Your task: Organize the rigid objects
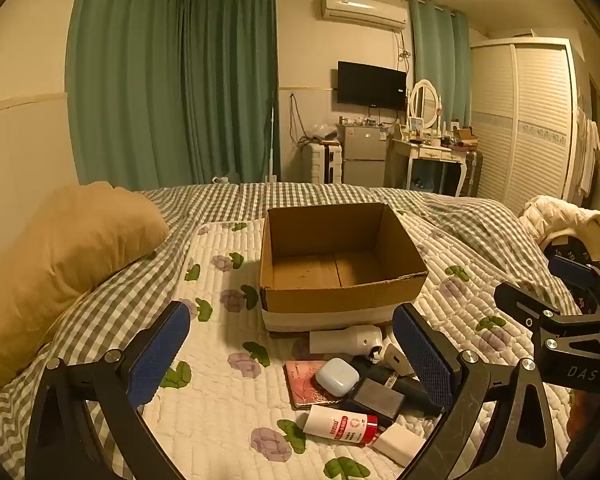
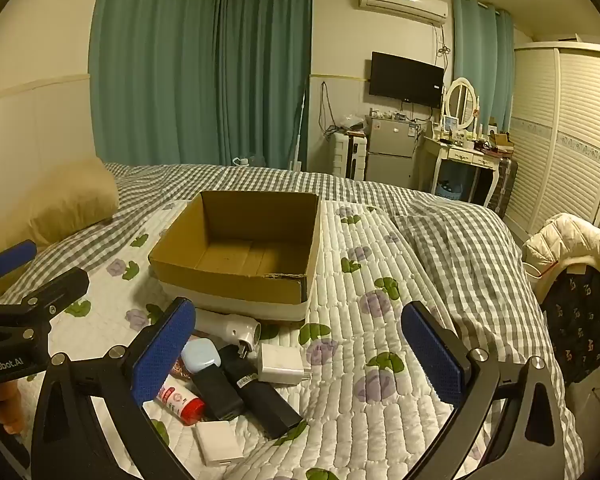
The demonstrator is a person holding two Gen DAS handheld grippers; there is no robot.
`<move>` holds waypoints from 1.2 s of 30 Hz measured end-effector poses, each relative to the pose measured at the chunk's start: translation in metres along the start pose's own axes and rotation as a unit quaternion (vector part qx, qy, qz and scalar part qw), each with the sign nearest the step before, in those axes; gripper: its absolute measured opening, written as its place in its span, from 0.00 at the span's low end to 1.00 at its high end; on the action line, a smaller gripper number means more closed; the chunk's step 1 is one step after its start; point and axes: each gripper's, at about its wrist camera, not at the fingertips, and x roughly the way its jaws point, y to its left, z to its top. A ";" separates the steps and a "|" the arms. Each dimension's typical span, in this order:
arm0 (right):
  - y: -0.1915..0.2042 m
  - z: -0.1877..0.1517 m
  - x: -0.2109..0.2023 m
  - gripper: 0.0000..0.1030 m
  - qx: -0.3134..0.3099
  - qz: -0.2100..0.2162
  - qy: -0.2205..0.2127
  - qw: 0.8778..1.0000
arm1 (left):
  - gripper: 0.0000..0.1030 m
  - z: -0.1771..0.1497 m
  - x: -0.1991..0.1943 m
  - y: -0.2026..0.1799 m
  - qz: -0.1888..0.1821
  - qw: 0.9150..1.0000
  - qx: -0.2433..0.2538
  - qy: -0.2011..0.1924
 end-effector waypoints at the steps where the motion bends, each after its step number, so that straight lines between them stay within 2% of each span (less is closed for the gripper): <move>1: 0.000 0.000 0.001 1.00 0.000 0.000 0.000 1.000 | 1.00 0.000 0.000 0.000 0.001 1.000 0.001 -0.003; 36: 0.006 -0.007 0.011 1.00 -0.003 0.006 0.018 1.000 | 1.00 -0.007 0.004 0.006 0.005 1.000 -0.015 0.005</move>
